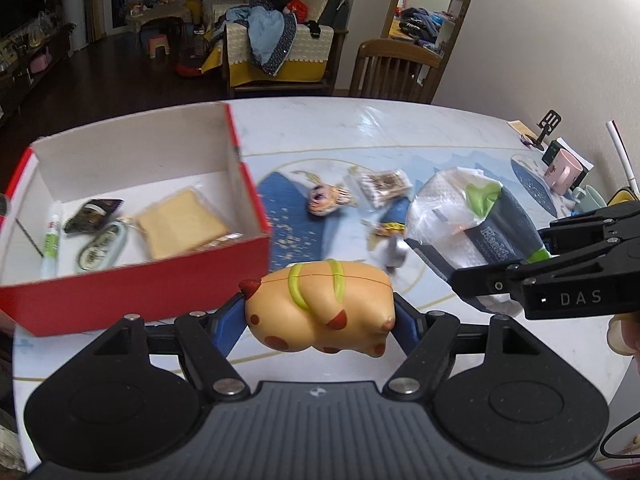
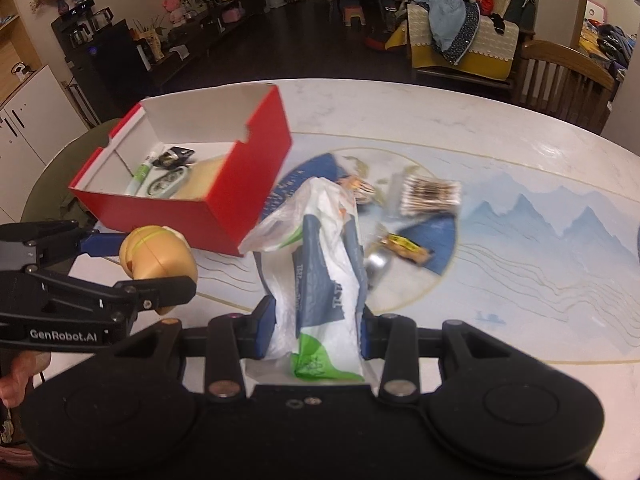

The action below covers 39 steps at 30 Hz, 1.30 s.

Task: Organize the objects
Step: 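Carry the pig toy with the left gripper while the right gripper carries the tissue pack into the box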

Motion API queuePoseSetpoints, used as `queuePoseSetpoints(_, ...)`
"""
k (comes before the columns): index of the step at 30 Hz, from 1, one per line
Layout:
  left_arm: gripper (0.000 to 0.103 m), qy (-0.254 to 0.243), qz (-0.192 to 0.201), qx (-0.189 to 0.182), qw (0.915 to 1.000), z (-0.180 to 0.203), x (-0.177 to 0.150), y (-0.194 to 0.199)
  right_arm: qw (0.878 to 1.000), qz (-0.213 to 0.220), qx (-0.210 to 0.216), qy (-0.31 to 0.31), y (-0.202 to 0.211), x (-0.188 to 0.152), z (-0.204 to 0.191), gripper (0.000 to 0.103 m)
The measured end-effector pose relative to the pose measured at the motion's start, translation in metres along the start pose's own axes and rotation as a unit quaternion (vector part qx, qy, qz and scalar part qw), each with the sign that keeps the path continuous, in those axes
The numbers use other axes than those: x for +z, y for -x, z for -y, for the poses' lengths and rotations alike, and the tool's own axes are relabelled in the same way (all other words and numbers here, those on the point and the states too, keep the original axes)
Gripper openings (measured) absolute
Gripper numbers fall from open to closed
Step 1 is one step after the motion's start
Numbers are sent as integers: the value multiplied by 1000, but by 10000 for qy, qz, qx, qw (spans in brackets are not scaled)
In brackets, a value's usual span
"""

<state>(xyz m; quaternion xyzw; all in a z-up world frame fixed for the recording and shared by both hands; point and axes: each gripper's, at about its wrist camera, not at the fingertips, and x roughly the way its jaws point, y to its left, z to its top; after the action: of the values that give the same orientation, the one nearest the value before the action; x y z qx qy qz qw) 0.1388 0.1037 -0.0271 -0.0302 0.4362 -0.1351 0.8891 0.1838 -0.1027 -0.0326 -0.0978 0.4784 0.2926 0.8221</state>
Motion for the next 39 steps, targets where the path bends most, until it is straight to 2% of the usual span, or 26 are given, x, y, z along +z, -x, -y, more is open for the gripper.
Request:
queuePoseSetpoints(7,74,-52,118,47,9999,-42,9,18,9999,64,-1,92,-7,19,-39,39)
queuePoseSetpoints(19,74,-170,353,399,9984,-115,32,33,9983,290,-66,509,-26,66,-104,39)
queuePoseSetpoints(23,74,-278,214,657,9972,-138,37,18,9977,234,-103,633,-44,82,-123,39)
queuePoseSetpoints(31,74,-303,55,845,9959,-174,49,-6,9959,110,-273,860,-87,110,-150,39)
queuePoseSetpoints(39,74,-415,-439,1022,9929,-191,62,-49,9947,-110,-444,917,-138,137,-160,40)
